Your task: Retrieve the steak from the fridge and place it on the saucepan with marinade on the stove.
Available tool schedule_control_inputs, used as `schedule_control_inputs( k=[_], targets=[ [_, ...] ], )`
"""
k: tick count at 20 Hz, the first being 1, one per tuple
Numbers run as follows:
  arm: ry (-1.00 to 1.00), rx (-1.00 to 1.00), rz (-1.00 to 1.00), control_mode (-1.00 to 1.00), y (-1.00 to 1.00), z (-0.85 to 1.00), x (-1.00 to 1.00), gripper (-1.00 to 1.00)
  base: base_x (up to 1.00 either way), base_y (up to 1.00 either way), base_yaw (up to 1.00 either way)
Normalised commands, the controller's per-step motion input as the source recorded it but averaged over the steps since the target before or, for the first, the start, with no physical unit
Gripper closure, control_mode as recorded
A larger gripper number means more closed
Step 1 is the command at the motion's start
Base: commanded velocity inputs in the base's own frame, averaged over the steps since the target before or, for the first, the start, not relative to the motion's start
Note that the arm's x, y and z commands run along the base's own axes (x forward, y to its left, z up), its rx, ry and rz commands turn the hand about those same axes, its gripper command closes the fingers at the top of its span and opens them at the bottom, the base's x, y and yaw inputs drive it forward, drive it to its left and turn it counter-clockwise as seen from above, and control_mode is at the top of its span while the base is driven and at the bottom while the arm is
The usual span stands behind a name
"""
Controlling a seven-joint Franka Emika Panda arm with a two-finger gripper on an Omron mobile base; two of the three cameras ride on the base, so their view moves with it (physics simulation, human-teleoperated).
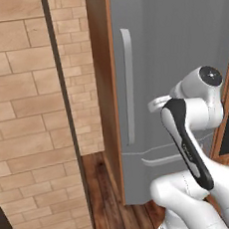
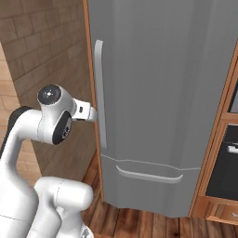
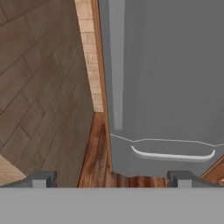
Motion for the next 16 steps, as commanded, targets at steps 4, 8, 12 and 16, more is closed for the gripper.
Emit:
schedule_control_inputs(
  k=[4, 8, 12, 16],
  targets=[
    [-0.12, 0.0, 0.0, -1.0, 0.0, 0.02, 0.36, -1.0, 0.0, 0.0, 0.0],
    [-0.16, 0.0, 0.0, -1.0, 0.0, 0.0, 0.21, -1.0, 0.0, 0.0, 0.0],
    [-0.25, 0.0, 0.0, -1.0, 0.0, 0.0, 0.08, -1.0, 0.0, 0.0, 0.0],
    [-0.17, 0.0, 0.0, -1.0, 0.0, 0.01, 0.12, -1.0, 0.0, 0.0, 0.0]
  ],
)
